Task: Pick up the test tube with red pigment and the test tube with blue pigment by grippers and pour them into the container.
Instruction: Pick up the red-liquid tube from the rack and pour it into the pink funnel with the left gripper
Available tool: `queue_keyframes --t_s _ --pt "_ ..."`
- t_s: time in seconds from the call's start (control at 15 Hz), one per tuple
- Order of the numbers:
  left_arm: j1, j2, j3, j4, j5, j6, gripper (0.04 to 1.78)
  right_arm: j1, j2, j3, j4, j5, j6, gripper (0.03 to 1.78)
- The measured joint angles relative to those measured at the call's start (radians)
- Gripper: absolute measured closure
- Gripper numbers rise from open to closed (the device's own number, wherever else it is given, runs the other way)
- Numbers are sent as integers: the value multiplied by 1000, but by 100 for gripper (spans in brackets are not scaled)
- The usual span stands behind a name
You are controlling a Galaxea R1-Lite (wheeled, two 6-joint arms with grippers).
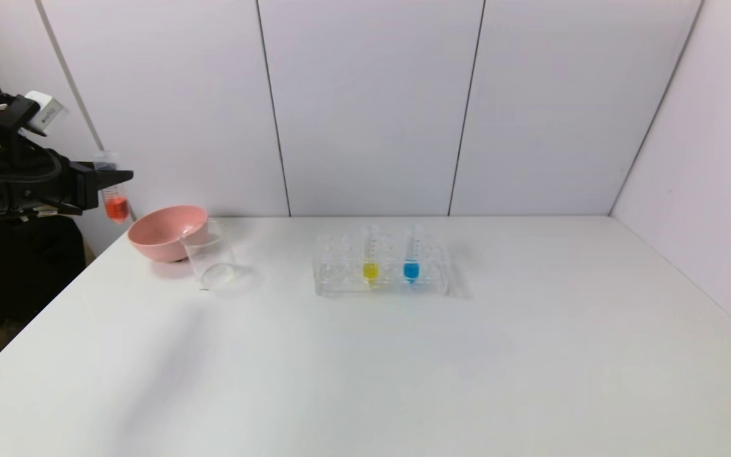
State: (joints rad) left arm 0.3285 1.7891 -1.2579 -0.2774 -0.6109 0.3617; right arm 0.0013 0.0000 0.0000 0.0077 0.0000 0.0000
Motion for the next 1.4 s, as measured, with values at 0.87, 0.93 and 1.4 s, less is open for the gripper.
queue_keyframes --t_s 0.87,0.93,1.4 --pt "0 177 -339 454 -118 545 136 0 0 0 0 0 0 4" --pt "0 189 -361 484 -122 578 136 0 0 0 0 0 0 4" --pt "-5 225 -435 641 -130 802 136 0 0 0 0 0 0 4"
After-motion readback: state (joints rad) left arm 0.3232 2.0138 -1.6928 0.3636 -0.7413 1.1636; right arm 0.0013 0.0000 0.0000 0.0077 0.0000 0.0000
